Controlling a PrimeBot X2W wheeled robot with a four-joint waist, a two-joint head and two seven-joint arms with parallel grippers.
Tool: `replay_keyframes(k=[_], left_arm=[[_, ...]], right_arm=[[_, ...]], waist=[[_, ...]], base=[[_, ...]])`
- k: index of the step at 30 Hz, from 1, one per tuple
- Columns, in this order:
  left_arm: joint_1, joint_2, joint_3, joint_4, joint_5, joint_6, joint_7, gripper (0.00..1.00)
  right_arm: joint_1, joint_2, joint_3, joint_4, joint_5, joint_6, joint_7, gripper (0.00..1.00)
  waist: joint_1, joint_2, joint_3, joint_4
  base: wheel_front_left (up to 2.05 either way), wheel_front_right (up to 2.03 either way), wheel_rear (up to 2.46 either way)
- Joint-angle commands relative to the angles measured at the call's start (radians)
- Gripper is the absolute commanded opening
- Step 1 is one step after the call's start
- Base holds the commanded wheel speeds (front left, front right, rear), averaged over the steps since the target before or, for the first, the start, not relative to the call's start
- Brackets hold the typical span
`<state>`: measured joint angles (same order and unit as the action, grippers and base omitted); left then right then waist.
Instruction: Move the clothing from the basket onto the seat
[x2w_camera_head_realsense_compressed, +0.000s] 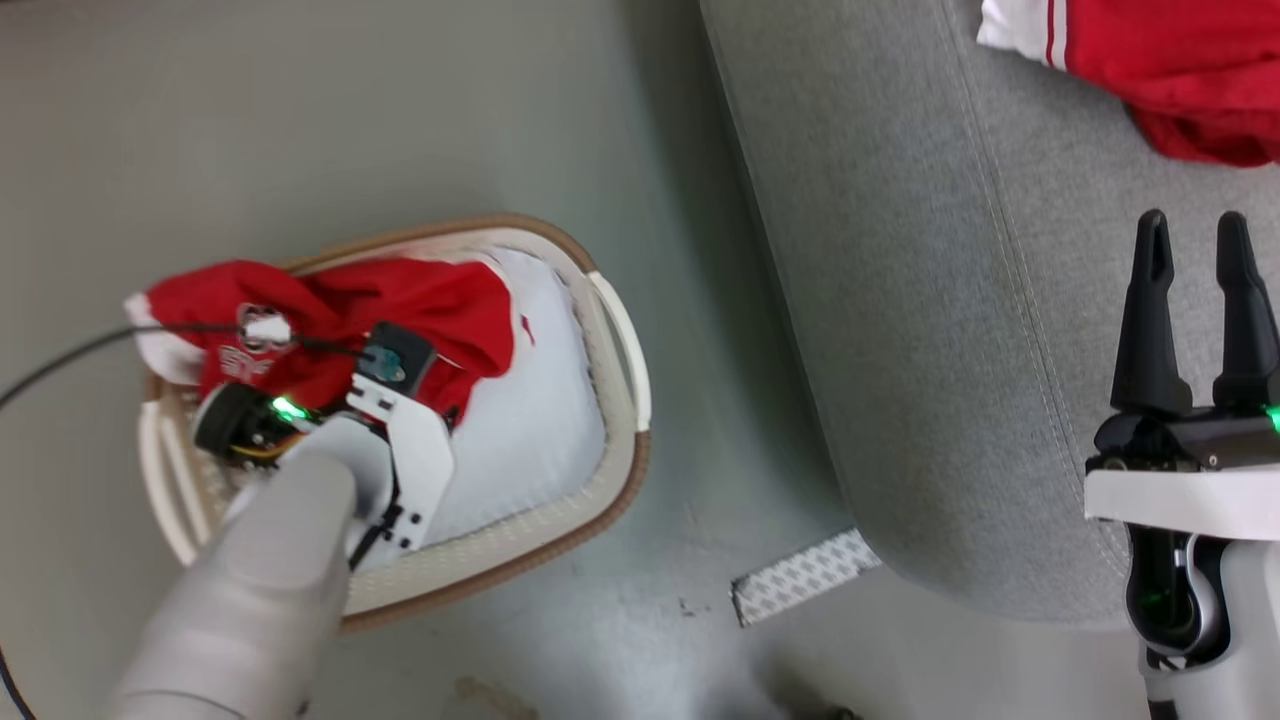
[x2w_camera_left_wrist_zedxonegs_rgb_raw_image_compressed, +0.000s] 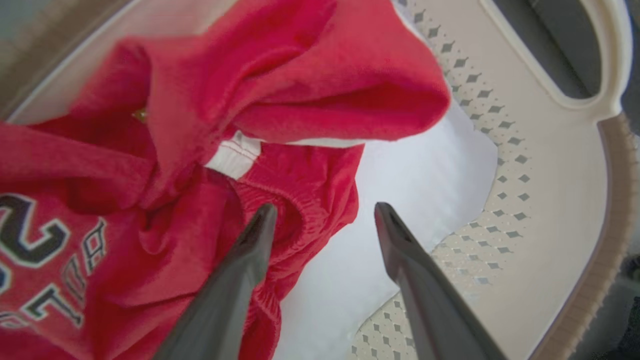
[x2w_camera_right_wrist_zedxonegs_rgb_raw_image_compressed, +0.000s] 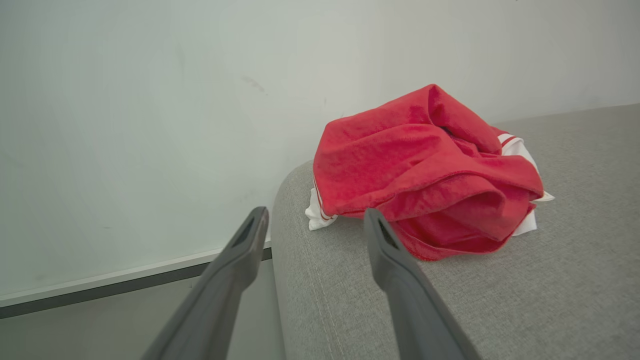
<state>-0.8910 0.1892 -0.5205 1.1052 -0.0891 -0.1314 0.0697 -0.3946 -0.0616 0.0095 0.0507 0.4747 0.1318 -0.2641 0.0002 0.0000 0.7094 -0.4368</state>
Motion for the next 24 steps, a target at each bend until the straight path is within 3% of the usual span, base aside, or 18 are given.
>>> replay_keyframes(k=[1, 13, 24], left_arm=[[-0.028, 0.018, -0.010, 0.018, -0.004, 0.002, 0.012, 1.00], [-0.110, 0.060, -0.070, 0.096, -0.027, 0.002, 0.043, 1.00], [-0.166, 0.084, -0.181, 0.135, 0.011, 0.002, 0.094, 1.00]], right_arm=[[-0.021, 0.007, 0.003, -0.013, 0.008, -0.002, 0.000, 1.00], [-0.056, 0.012, 0.008, -0.097, 0.054, -0.002, 0.000, 1.00], [-0.061, 0.012, 0.011, -0.138, 0.072, -0.002, 0.000, 1.00]], waist=[[-0.0002, 0.0000, 0.045, -0.031], [-0.0002, 0.0000, 0.144, -0.058], [-0.0002, 0.0000, 0.190, -0.054]], base=[[0.00, 0.00, 0.00], [0.00, 0.00, 0.00], [0.00, 0.00, 0.00]])
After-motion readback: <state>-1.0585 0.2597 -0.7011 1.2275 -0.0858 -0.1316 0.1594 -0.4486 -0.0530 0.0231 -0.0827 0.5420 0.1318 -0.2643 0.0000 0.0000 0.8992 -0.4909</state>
